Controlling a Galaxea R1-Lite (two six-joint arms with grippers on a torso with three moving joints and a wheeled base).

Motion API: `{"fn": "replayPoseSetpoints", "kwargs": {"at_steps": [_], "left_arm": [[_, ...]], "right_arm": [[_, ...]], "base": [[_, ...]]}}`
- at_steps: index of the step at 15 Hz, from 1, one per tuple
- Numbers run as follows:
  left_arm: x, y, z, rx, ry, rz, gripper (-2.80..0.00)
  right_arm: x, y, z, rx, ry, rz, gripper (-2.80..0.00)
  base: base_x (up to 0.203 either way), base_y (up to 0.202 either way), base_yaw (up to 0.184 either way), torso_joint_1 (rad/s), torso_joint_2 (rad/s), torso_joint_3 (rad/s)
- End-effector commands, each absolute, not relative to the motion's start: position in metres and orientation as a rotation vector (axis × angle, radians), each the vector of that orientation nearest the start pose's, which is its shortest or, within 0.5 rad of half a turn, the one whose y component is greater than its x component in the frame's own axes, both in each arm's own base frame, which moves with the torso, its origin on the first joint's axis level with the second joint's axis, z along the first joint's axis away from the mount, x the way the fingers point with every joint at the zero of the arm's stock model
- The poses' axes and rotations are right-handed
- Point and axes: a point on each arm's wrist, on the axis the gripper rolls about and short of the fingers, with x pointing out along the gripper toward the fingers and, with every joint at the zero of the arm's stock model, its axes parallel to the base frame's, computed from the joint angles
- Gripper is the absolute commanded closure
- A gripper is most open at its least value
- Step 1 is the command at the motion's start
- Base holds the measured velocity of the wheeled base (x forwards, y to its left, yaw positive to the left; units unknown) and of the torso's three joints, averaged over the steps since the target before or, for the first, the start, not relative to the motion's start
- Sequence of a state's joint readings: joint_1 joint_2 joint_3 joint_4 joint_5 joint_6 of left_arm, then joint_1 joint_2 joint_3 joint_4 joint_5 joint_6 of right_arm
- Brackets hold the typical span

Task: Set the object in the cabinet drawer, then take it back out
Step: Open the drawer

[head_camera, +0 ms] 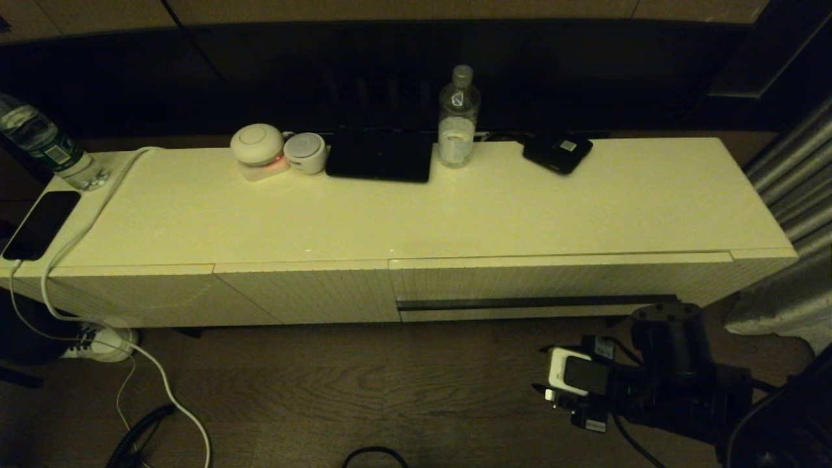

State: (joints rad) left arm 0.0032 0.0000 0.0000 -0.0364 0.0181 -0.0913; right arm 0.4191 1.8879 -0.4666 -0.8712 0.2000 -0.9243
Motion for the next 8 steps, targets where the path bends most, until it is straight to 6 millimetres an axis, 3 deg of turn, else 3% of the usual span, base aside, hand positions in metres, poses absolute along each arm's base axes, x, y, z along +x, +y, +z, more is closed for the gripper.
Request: {"fn": "replayPoseSetpoints", "kwargs": {"at_steps": [1, 8], "left_arm": [[-0.023, 0.000, 0.079, -0.092, -0.039, 0.020, 0.00], [-0.023, 0.000, 0.079, -0.092, -0.039, 0.020, 0.00]], "right_arm": [[0.262, 0.115, 0.054, -0.921, 0.269, 0.868, -2.80], [0.282, 0.084, 0.036, -1.125, 0.276, 0.918, -2.80]], "base": [[0.000, 0.000, 0.000, 0.000, 0.00, 0.000], [0.000, 0.000, 0.000, 0.000, 0.00, 0.000]]}}
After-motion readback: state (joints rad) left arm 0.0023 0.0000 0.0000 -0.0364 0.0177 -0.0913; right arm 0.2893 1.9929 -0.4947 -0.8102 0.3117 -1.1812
